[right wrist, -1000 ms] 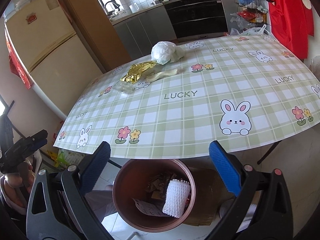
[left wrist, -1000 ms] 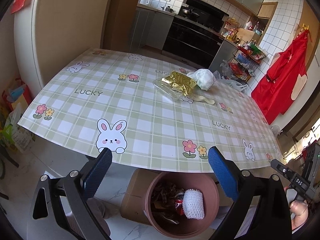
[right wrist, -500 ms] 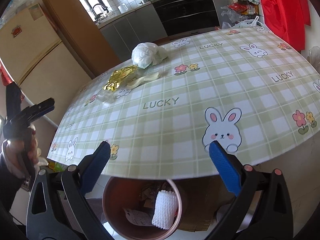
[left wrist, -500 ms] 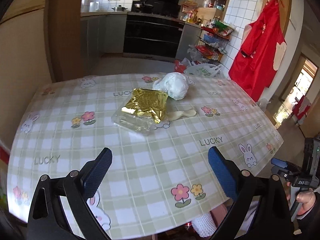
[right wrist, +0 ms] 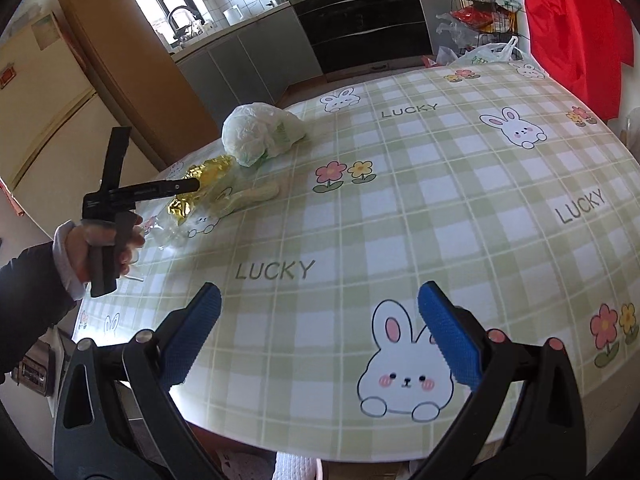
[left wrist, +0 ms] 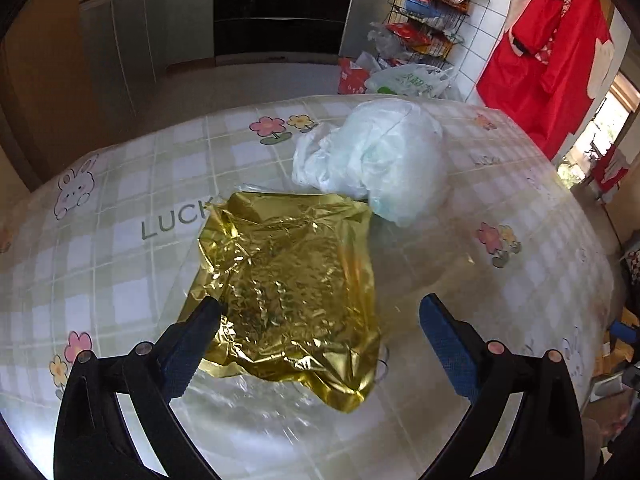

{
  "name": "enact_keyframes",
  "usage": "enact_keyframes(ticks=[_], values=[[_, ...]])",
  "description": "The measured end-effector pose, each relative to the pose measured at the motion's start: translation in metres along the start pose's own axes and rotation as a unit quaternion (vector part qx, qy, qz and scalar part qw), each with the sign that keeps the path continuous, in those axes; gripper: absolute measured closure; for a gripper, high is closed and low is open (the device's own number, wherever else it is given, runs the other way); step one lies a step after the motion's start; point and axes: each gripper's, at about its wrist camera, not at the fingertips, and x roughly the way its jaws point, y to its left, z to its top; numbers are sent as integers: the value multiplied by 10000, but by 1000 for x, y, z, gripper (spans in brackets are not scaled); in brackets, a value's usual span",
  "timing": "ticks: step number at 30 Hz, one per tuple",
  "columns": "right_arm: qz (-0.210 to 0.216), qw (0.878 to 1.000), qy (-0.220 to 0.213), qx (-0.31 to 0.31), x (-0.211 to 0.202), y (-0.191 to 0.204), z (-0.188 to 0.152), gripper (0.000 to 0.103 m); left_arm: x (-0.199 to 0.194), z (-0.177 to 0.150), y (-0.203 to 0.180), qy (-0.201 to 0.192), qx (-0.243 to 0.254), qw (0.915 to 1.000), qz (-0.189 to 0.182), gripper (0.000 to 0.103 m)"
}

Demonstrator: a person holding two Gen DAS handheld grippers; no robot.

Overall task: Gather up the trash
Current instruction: 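Grasp the gold foil bag with the left tool and lift it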

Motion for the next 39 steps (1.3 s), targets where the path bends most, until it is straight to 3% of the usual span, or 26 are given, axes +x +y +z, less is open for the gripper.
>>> enact_keyframes(ticks=[5,9,11,14,18,23,27,29,31,37,38,39], values=[[28,9999,102,25,16,-4,2,6,17,8,9,65,-99,9991,395,6],[62,9999,157,5,23,0,2,6,21,9,9,107,89,9989,454,6],[105,9998,182,-35,24,2,2,6,17,8,7,109,152,9992,346,18],[112,9993,259,-247,29,7,6,6,12,1,-6,242,528,9980,235,27],[202,9962,481,-702,36,19,13,6,-1,-17,-13,251,708,9971,-100,29],[281,9883,632,-1362,52,39,32,6,-52,-33,-7,-294,386,9982,-352,28],[293,9728,715,-2182,84,64,60,7,-100,-53,9,-730,-142,9965,-376,28],[202,9591,896,-2678,107,81,73,8,-122,-71,20,-937,-370,9946,-267,28],[101,9453,1088,-3075,129,95,82,16,-140,-89,28,-1091,-550,9924,-159,28],[-99,9001,1665,-4026,196,146,81,26,-179,-139,43,-1281,-997,9867,51,28],[-86,8961,1721,-4090,203,153,81,28,-184,-146,44,-1296,-1026,9862,73,27],[-84,8944,1754,-4114,208,158,82,37,-189,-153,44,-1304,-1072,9856,81,27]])
